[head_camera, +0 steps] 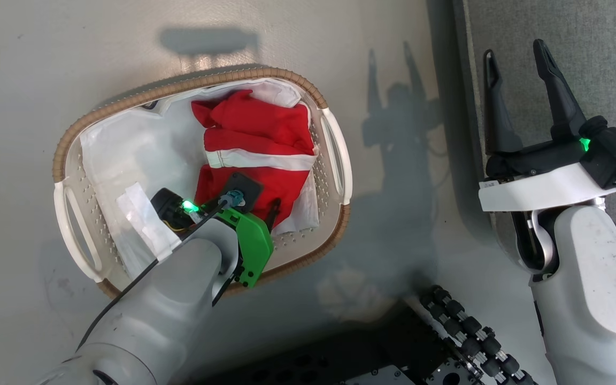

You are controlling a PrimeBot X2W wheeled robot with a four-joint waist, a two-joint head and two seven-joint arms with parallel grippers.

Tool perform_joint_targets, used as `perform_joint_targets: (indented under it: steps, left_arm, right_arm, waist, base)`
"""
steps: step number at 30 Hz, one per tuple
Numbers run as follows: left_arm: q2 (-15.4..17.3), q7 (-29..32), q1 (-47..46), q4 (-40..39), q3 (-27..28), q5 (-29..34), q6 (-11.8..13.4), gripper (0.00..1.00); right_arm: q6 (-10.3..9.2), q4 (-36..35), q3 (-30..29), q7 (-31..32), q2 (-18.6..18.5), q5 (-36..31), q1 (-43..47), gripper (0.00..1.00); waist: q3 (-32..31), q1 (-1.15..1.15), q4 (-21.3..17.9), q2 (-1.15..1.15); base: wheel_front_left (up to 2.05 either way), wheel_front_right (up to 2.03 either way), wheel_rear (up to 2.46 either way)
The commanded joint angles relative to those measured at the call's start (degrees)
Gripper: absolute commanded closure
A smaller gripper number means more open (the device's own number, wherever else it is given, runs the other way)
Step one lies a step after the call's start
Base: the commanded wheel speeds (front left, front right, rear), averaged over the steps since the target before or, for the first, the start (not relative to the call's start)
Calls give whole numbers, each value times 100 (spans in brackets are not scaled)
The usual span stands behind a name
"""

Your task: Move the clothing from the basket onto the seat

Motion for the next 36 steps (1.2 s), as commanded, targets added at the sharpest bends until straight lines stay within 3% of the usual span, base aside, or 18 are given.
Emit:
perform_joint_targets:
  steps: [1, 2, 3, 16, 27, 36]
  left_arm:
    - [32, -19, -90, 36, -65, 59, -13, 26]
    - [32, -61, -124, 87, -122, 94, -7, 67]
    - [32, -76, -146, 130, -176, 132, 3, 100]
    - [33, -307, -65, 263, -215, -181, 138, 100]
    - [28, -502, 542, 64, 189, -528, 56, 100]
    - [200, -492, 1214, -736, 980, -235, 145, 100]
  right_arm:
    - [-8, -33, -16, -28, -6, -51, 84, 0]
    - [-8, -30, -24, -28, -7, -54, 96, 0]
    - [-8, -25, -25, -28, -6, -45, 98, 0]
    - [-8, 58, -77, -28, -7, 93, -56, 0]
    - [-8, 476, 159, -28, -8, 221, -165, 0]
    - [-8, 880, 262, -27, -13, 223, -75, 0]
  waist:
    - [-8, 0, 2, 0]
    - [-13, 0, 5, 0]
    - [-18, 0, 5, 0]
    - [-226, 0, -46, 0]
    - [-1375, 0, 14, 0]
    - [-2302, 0, 283, 0]
  base:
    - [0, 0, 0]
    - [0, 0, 0]
    - [0, 0, 0]
    - [0, 0, 0]
    - [0, 0, 0]
    - [0, 0, 0]
